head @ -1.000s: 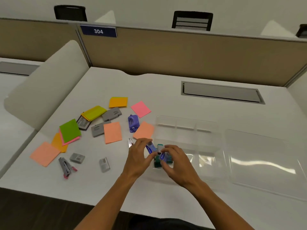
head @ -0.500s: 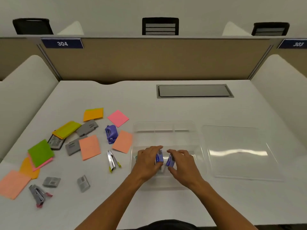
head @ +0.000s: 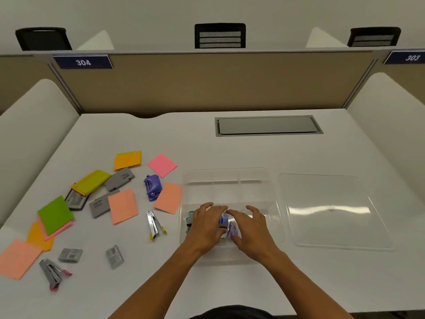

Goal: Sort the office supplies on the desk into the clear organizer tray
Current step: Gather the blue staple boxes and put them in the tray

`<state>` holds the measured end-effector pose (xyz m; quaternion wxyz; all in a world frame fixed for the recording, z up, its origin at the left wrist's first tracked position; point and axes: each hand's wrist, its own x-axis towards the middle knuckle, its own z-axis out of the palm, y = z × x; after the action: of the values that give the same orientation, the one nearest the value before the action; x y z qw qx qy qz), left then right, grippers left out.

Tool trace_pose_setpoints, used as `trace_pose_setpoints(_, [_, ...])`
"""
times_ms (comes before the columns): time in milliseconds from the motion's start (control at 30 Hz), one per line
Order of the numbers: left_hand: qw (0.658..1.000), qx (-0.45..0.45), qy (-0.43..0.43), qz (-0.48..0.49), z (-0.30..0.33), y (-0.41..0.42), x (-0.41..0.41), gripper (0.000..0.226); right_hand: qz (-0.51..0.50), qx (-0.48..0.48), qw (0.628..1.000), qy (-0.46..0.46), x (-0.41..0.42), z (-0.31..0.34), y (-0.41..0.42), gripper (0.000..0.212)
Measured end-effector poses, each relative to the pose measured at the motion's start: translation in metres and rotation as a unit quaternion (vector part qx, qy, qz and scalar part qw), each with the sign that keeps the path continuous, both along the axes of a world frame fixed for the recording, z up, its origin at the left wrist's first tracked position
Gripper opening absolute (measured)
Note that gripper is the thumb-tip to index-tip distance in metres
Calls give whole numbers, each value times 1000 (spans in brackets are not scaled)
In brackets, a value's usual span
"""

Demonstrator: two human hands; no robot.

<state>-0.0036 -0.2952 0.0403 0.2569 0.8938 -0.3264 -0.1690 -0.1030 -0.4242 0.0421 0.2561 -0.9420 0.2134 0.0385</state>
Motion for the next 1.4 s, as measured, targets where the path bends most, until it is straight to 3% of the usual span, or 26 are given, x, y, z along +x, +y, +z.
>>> trace_pose_setpoints(300, [996,-78,-41,-3,10,28,2,55,43,23,995,-93,8,12,14,55])
trace_pose_setpoints(567, [983,-128,-62,116,19,79,10,51,113,68,984,-122,38,26,57,53])
trace_pose_setpoints(733, [970,-108,-82,201,22,129,17,52,175,70,976,-109,61,28,91,57])
trace_pose_setpoints(1133, [923,-75,-30,377,7,228,18,49,322,89,941,-59,95,18,180,61])
trace_pose_setpoints(1400, [910,8,-51,411,-11,281,41,52,378,72,923,10,119,5,225,71])
